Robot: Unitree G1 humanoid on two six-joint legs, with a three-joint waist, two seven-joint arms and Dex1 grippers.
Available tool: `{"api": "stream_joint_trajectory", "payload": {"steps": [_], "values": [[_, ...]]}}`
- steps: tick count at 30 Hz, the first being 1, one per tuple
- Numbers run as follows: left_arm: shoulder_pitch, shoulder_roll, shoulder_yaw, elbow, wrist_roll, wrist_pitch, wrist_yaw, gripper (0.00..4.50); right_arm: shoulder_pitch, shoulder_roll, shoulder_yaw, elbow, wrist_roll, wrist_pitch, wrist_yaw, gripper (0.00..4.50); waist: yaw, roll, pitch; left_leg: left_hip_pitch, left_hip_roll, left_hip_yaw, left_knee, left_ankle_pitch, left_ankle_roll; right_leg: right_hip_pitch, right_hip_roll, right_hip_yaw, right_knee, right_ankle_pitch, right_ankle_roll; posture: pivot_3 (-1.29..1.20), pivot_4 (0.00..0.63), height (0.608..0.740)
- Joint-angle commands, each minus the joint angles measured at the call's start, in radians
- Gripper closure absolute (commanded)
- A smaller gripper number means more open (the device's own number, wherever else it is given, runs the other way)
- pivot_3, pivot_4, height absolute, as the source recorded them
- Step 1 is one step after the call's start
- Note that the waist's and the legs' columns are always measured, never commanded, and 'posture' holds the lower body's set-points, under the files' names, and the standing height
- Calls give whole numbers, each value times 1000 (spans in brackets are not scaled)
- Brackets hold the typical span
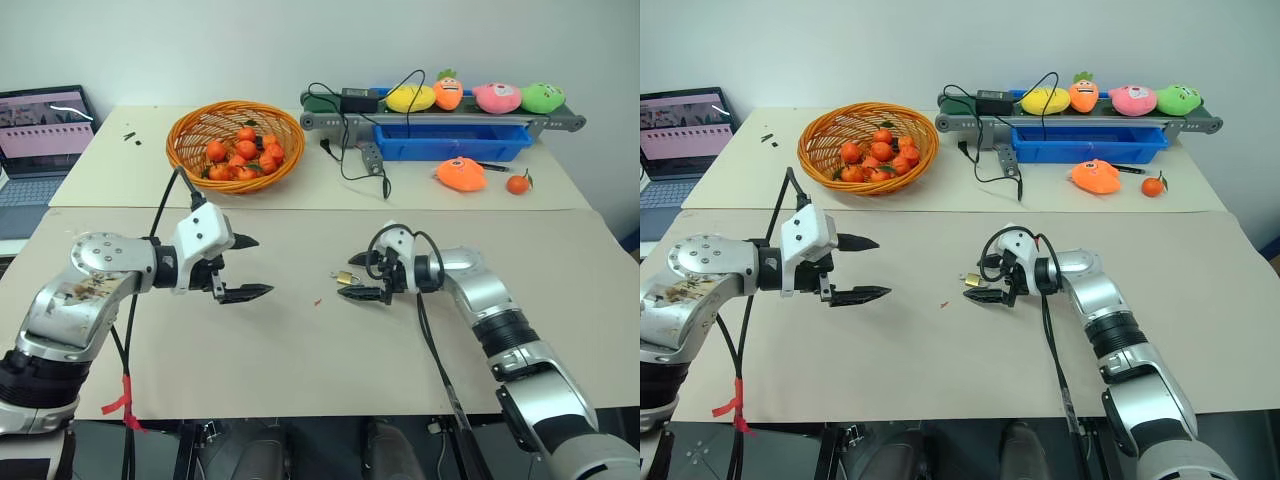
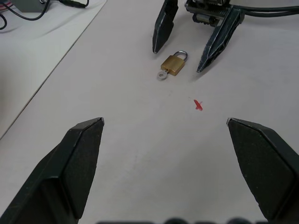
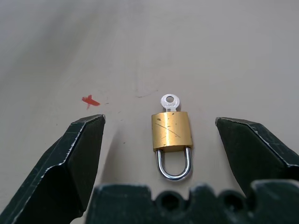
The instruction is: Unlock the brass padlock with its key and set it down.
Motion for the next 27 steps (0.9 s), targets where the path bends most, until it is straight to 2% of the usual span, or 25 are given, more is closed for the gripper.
{"api": "stream_joint_trajectory", "payload": {"steps": [1, 7, 10, 11, 12, 18, 19, 23, 27], "values": [[4, 13, 33, -43, -10, -4, 7, 0, -32, 20, -19, 40, -19, -56, -2, 34, 0, 0, 0, 0, 0, 0, 0, 0, 0, 0, 0, 0, 0, 0, 0, 0, 150, 740], [9, 15, 36, -47, -11, -7, 4, 0, -54, 50, -30, 126, -42, -99, -15, 34, -5, 0, 0, 1, 0, 0, 0, 0, -1, 0, 0, 0, 1, 0, 0, 0, 150, 740], [9, 19, 35, -46, -6, -9, 5, 0, -54, 57, -32, 152, -55, -108, -23, 814, -8, 0, 0, 1, 0, 0, 0, 0, -1, 1, 0, 0, 1, 0, 0, 0, 150, 740], [9, 19, 35, -46, -6, -9, 5, 0, -53, 57, -33, 156, -58, -111, -23, 1230, -9, 0, 0, 2, 0, 0, 0, 0, -1, 1, 0, 0, 1, 0, 0, 0, 150, 740], [8, 19, 34, -46, -6, -9, 5, 0, -51, 57, -33, 156, -60, -112, -22, 1360, -10, 0, 0, 2, 0, 0, 0, 0, -1, 1, 0, 0, 1, 0, 0, 0, 150, 740], [-2, 20, 32, -34, -7, -13, -1, 0, -33, 47, -35, 132, -80, -114, -10, 3449, -13, 0, 0, 2, 0, -1, -1, 0, -1, 1, 0, 0, 0, 0, 0, 0, 150, 740], [-3, 21, 32, -31, -7, -15, -4, 0, -30, 44, -34, 123, -82, -112, -9, 3584, -13, 0, 0, 2, 0, -1, -1, 0, -1, 1, 0, 0, 0, 0, 0, 0, 150, 740], [-19, 4, 35, -14, -21, -13, -7, 0, -8, 23, -29, 45, -87, -78, 3, 3583, -11, 0, 0, 2, 0, -1, -1, 0, -1, 1, 0, 0, 0, 0, 0, 0, 150, 740], [-77, -100, 89, 12, -133, 121, 78, 0, 31, -32, -30, -155, -83, -17, 23, 3583, -2, 0, 0, 1, 0, -2, 0, 0, -1, 1, 0, 0, 0, 0, 0, 0, 150, 740]]}}
